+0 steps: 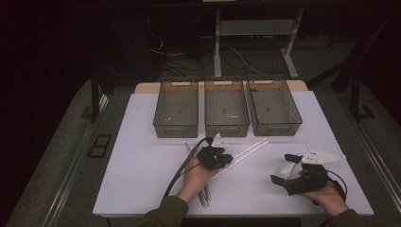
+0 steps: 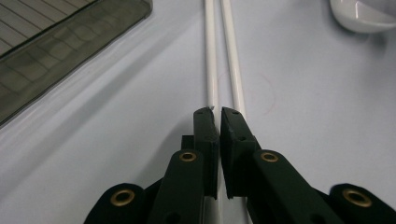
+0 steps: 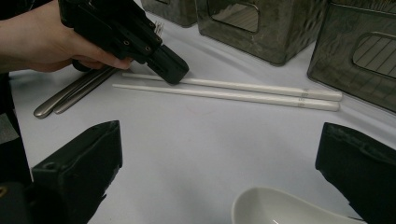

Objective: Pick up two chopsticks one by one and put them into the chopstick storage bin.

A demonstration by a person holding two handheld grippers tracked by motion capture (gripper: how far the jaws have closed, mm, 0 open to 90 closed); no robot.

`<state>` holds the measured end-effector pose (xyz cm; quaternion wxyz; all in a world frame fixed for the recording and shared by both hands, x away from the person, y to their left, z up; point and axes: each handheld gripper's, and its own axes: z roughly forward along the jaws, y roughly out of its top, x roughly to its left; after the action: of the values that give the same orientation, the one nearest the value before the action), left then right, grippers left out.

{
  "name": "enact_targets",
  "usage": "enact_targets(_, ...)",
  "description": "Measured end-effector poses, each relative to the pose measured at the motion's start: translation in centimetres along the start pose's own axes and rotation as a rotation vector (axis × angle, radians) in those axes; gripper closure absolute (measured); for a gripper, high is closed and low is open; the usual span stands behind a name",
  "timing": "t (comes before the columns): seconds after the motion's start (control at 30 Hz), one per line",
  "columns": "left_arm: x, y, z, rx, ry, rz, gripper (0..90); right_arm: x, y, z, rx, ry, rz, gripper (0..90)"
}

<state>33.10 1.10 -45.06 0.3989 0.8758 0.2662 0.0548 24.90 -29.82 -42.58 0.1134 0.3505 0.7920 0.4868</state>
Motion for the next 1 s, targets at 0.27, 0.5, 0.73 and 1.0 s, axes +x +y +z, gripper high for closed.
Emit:
enact_targets(0.27,0.2,0.4,-1.2,-0.058,-0.018,-0.018,85.3,0.0,0.0,-0.2,-0.008,0.0,0.003,0.7)
enact_targets(0.5,0.3,0.7,-2.3,-0.11,-0.033,-0.037,85.3,0.0,0.0,-0.2,-0.01,-0.004,0.007,0.7)
enact_targets(0.73,0.3,1.0,-3.4,-0.15,-0.045,-0.035,85.4,-0.1,0.0,-0.4,-0.012,-0.004,0.016,0.7)
enact_targets(1.0,0.5,1.3,-5.1,-0.196,-0.056,-0.036,85.4,-0.1,0.0,-0.5,-0.012,-0.006,0.016,0.7)
